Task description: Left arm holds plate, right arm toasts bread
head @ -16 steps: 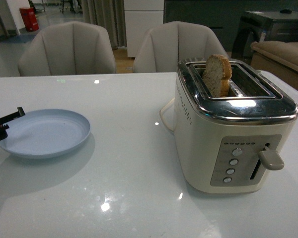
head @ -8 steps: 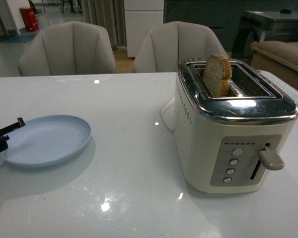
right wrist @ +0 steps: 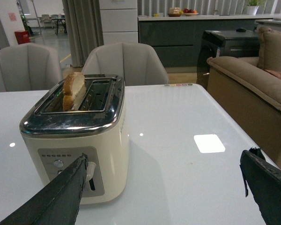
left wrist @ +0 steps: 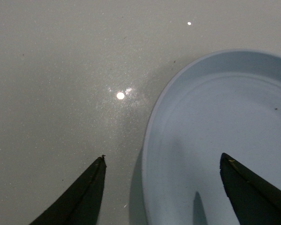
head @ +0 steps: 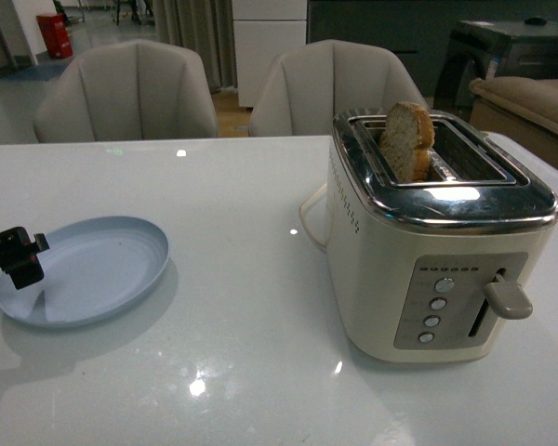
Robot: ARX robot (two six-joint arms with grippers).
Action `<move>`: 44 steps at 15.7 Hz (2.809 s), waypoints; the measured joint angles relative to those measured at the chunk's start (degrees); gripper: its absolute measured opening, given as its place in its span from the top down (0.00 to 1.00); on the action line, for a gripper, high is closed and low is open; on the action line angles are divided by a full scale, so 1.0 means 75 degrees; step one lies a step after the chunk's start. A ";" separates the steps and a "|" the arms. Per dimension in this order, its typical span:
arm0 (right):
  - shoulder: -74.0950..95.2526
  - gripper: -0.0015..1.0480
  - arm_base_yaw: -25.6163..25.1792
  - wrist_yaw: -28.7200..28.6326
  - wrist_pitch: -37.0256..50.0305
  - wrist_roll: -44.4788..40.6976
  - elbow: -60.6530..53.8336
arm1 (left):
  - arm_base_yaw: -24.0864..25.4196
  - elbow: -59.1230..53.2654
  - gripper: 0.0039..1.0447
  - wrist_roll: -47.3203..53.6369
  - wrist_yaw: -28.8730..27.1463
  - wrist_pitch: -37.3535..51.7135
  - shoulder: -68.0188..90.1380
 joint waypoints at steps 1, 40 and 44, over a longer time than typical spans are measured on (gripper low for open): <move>0.0000 0.06 0.0000 0.0000 0.0003 0.0000 0.0000 | -0.0003 -0.0041 0.20 0.0000 0.0070 -0.0003 -0.0198; 0.0000 0.06 0.0000 0.0000 0.0003 0.0000 0.0000 | -0.1166 -0.6892 0.99 0.2025 0.0315 -0.1923 -1.3595; 0.0000 0.06 0.0000 0.0000 0.0003 0.0000 0.0000 | -0.1166 -0.6892 0.99 0.2025 0.0315 -0.2754 -1.4417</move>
